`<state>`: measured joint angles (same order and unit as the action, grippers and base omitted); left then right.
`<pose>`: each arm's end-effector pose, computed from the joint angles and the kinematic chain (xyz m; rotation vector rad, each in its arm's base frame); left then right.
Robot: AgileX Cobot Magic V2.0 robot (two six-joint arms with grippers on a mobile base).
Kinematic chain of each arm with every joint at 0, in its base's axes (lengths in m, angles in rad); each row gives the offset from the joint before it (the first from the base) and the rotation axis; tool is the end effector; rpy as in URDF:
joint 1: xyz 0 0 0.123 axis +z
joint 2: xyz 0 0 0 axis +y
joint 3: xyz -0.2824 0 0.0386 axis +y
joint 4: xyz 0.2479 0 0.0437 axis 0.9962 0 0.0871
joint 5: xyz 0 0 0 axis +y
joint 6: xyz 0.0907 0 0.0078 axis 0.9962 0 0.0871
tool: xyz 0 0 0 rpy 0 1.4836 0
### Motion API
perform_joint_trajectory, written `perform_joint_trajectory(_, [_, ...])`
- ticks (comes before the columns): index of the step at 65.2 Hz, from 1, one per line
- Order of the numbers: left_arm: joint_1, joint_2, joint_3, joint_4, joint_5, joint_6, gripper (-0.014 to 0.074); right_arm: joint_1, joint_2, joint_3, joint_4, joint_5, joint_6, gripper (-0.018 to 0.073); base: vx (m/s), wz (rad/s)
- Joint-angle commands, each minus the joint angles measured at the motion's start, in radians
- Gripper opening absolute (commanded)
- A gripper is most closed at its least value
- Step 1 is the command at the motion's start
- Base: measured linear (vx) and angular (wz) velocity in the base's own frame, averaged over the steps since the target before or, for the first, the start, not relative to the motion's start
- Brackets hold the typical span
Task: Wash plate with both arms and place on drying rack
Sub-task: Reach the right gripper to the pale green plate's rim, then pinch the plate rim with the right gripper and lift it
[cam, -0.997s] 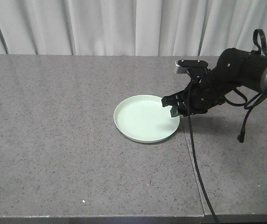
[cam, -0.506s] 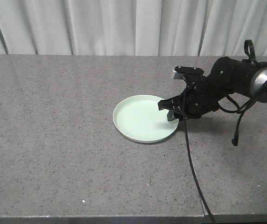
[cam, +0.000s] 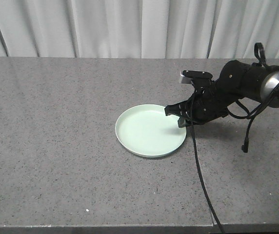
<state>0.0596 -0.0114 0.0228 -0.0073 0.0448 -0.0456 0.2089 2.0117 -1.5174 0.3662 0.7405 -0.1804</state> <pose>0.0565 0.0033 0.2019 -0.0863 1.5374 0.0051 0.4193 0.1114 0.2035 -0.2296 2.6874 0.4218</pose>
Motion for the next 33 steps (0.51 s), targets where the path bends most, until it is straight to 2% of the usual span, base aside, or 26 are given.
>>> perform_joint_trajectory(1, [-0.007,-0.014,-0.022,-0.010,-0.074,0.000,-0.0006,-0.002,-0.056,-0.035,0.012,-0.019,-0.007,-0.0008,0.00,0.00])
perform_joint_trajectory(22, [-0.007,-0.014,-0.022,-0.010,-0.074,0.000,-0.0006,-0.002,-0.164,-0.035,0.018,0.009,-0.007,-0.0008,0.00,0.00])
perform_joint_trajectory(33, [-0.007,-0.014,-0.022,-0.010,-0.074,0.000,-0.0006,-0.002,-0.221,-0.035,0.088,0.104,-0.010,-0.0008,0.00,0.00])
